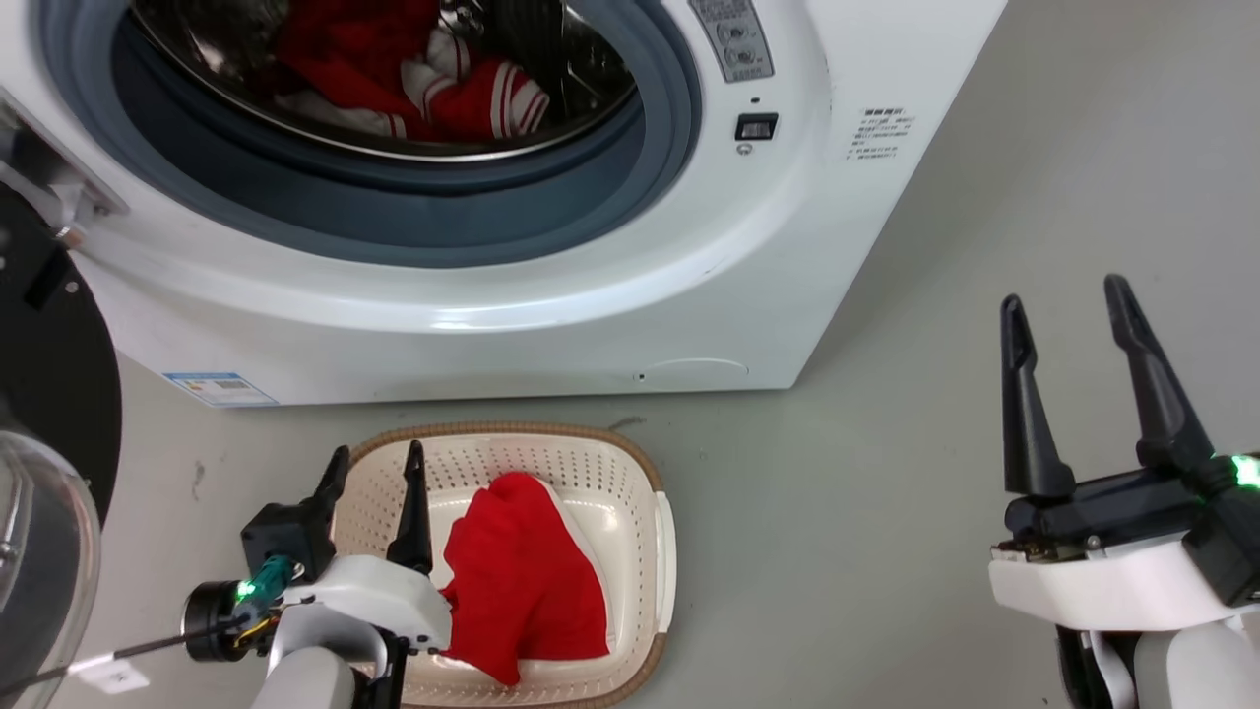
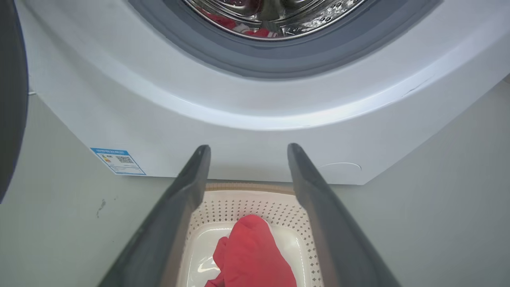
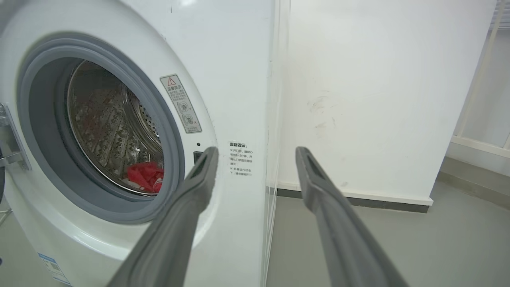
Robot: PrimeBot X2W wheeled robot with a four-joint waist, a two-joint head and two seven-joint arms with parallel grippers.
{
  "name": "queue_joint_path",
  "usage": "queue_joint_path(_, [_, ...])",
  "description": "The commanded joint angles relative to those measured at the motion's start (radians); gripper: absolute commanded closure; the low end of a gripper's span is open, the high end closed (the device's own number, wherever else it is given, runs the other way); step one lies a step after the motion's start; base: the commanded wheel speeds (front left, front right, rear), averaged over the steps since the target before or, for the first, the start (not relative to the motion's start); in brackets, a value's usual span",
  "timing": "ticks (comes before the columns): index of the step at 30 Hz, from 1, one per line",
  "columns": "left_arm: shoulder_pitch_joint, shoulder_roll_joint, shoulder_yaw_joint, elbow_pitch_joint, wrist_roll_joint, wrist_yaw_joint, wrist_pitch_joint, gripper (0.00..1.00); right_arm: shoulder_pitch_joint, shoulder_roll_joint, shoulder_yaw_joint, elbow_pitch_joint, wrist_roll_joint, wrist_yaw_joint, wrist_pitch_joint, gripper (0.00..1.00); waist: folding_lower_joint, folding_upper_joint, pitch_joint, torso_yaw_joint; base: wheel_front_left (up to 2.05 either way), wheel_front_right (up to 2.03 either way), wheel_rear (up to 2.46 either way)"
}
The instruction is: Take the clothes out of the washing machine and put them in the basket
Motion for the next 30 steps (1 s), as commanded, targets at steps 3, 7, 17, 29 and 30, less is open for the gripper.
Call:
queue_joint_path(3, [0.053,-0.026,0.063,-0.085,0.047,0.006,-0.003,0.00,0.025,0.001,0.006,0.004,0.004,-0.001,-0.002,0.00,0.0002,0.0000,-0.044,0.002,0.00,0.00,0.00])
queue_joint_path(7, [0.090,-0.049,0.114,-0.163,0.100,-0.006,-0.003,0.00,0.037,0.001,0.006,0.007,0.011,-0.001,-0.002,0.00,0.0002,0.0000,-0.068,-0.002,0.00,0.00,0.00])
queue_joint_path(17, [-0.090,-0.036,0.167,-0.115,0.169,-0.065,-0.003,0.00,0.013,0.001,0.020,-0.003,0.021,-0.001,-0.002,0.00,0.0002,0.0000,-0.038,-0.024,0.00,0.00,0.00])
queue_joint_path(29, [-0.570,0.055,0.118,0.210,0.226,-0.104,0.059,0.00,-0.072,0.002,0.031,-0.023,0.035,-0.001,-0.002,0.00,0.0002,0.0000,0.125,-0.089,0.00,0.00,0.00])
queue_joint_path(30, [-0.612,0.063,0.108,0.237,0.231,-0.108,0.070,0.00,-0.081,0.001,0.029,-0.025,0.037,-0.001,-0.002,0.00,0.0002,0.0000,0.142,-0.096,0.00,0.00,0.00])
